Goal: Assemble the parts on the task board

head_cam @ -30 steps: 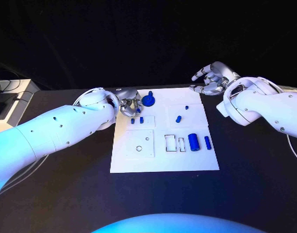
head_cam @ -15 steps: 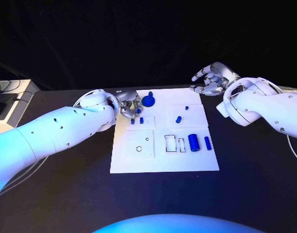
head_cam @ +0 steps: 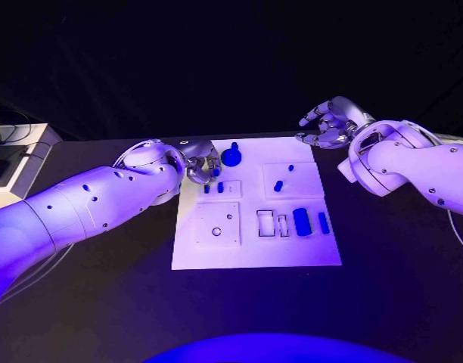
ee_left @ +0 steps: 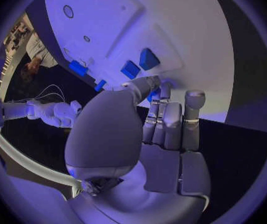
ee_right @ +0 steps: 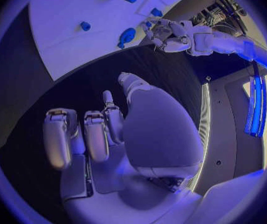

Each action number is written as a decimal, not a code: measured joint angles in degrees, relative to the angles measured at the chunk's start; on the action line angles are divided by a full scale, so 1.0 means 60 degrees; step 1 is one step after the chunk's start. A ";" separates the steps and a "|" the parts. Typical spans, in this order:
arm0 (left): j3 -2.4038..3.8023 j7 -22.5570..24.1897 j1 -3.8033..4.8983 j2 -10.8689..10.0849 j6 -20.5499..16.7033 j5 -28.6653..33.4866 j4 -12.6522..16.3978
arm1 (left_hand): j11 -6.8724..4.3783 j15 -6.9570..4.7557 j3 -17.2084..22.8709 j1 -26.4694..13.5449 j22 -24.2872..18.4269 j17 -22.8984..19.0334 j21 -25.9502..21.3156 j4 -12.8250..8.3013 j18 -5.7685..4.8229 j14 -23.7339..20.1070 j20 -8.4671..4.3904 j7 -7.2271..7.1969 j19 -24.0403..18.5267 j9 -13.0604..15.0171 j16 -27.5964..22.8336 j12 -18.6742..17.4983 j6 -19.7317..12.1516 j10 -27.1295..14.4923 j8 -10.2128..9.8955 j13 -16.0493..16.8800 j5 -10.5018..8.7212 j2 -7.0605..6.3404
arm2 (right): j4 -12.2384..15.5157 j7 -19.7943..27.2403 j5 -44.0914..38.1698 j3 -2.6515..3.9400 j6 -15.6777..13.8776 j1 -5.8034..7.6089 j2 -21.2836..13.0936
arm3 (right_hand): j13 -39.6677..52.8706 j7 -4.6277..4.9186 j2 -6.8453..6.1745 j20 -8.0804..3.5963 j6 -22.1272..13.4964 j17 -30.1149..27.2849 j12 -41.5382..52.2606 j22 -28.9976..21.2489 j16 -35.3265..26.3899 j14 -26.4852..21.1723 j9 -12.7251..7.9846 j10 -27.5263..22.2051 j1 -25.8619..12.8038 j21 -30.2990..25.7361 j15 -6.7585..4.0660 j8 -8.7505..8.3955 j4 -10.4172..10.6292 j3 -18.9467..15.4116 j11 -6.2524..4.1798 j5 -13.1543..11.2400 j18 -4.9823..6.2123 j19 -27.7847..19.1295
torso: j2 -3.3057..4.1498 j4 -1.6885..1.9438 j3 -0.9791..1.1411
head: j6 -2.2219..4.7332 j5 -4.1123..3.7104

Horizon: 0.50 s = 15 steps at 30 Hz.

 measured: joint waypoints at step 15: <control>0.0010 -0.0120 -0.0002 -0.0105 -0.0142 -0.0003 0.0007 | 0.0070 0.0000 -0.0026 0.0000 -0.0028 -0.0073 0.0000 -0.0026 -0.0001 0.0000 0.0000 -0.0155 0.0000 -0.0071 0.0025 0.0315 -0.0360 -0.0308 -0.0318 0.0252 0.0000 0.0000 | -0.0010 -0.0003 -0.0001 0.0000 0.0005 0.0000 -0.0018 | -0.0002 0.0000 0.0000 0.0000 0.0000 0.0000 0.0000 -0.0002 0.0000 -0.0034 -0.0001 0.0000 0.0000 0.0000 -0.0034 0.0000 0.0000 0.0000 0.0000 0.0000 0.0000 0.0000 | -0.0005 0.0003 -0.0004 | 0.0026 -0.0006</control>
